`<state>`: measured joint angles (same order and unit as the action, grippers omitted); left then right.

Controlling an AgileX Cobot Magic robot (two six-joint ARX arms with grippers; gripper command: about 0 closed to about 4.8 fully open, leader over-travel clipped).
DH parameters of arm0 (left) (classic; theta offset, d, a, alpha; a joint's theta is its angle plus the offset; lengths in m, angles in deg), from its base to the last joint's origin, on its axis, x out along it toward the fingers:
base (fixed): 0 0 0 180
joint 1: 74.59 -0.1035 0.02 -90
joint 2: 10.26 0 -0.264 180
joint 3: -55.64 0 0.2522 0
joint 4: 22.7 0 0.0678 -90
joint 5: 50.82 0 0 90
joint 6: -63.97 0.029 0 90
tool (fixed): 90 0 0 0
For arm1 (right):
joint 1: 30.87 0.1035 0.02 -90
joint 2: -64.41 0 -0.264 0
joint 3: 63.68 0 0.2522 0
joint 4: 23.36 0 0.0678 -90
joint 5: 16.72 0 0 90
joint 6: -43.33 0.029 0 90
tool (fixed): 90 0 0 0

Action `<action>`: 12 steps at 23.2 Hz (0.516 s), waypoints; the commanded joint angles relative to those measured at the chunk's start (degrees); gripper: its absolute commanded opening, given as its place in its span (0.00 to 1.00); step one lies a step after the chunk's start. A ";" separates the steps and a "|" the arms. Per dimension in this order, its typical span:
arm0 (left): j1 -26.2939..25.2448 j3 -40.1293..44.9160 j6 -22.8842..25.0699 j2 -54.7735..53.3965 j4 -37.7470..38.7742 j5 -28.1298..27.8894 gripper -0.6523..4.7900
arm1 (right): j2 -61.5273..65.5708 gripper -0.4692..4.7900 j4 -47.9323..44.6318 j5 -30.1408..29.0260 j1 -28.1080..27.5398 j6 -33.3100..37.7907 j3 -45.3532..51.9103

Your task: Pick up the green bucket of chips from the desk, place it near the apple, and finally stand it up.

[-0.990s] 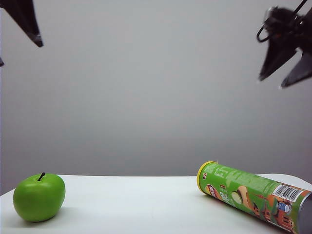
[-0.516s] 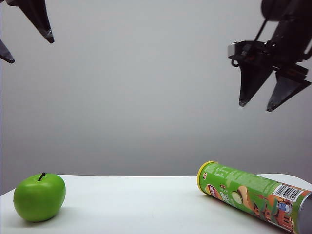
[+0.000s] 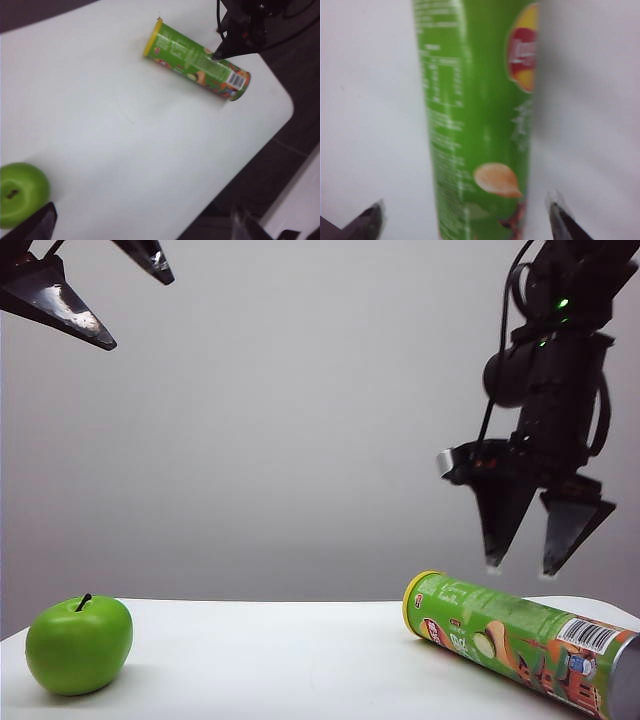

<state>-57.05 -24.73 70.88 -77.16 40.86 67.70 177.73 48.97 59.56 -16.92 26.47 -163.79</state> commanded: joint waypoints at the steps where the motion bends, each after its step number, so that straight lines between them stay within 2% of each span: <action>1: 0.02 -0.35 6.16 0.17 -2.64 0.46 1.00 | 0.92 1.00 -1.01 -0.11 1.70 -0.76 -0.31; 3: 0.02 -0.35 8.98 0.15 -4.76 0.48 1.00 | 1.92 1.00 -2.38 0.09 2.19 -0.76 -0.31; 7: 0.02 -0.33 9.18 0.17 -9.44 3.87 1.00 | 4.15 1.00 -4.02 1.11 2.19 -0.79 -0.31; 12: 0.02 0.28 9.33 0.17 -13.11 3.67 1.00 | 7.72 1.00 -6.43 1.40 2.23 -0.81 -0.31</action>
<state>-57.03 -24.62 79.80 -77.18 29.25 70.97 185.19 43.63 60.94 -14.78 25.86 -163.79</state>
